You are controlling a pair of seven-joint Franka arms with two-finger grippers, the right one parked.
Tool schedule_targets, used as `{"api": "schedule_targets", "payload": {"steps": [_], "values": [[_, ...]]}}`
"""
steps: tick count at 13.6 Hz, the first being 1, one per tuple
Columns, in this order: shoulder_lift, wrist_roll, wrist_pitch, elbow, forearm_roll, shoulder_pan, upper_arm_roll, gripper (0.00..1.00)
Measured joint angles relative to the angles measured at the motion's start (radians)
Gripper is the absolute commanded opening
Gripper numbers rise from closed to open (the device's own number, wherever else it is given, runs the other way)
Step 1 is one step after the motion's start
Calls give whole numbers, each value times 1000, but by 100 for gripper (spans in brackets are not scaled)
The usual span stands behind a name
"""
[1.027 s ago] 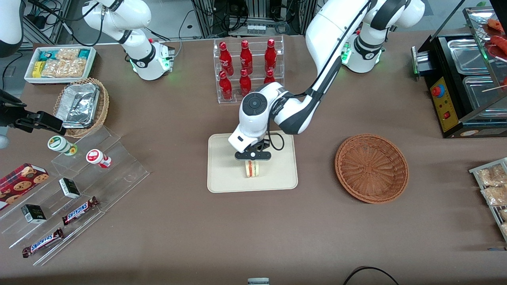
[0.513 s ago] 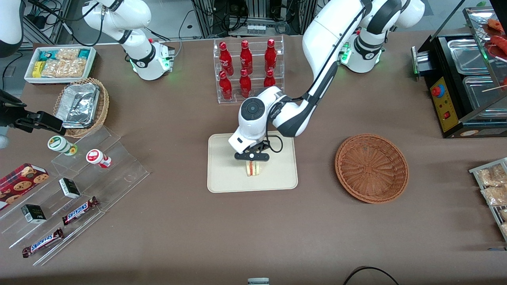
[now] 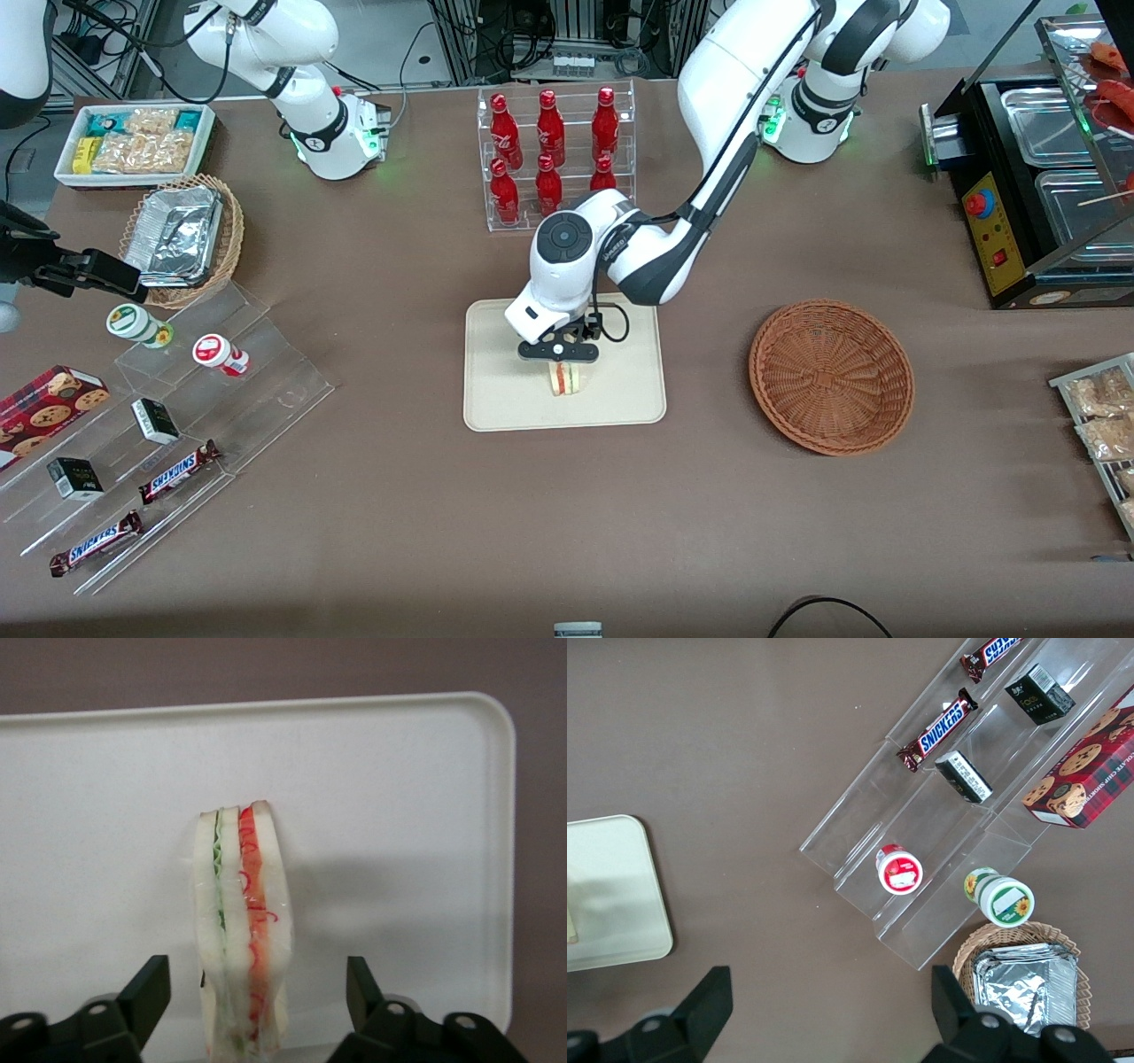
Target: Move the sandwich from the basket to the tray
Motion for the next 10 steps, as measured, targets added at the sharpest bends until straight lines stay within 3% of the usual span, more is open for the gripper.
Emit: {"api": "schedule_targets", "payload": {"steps": [5,10], "values": [[-128,-22,-93,5,-31,54,14,100],[-308,-37,-345,5,-32,206,21,100]]}}
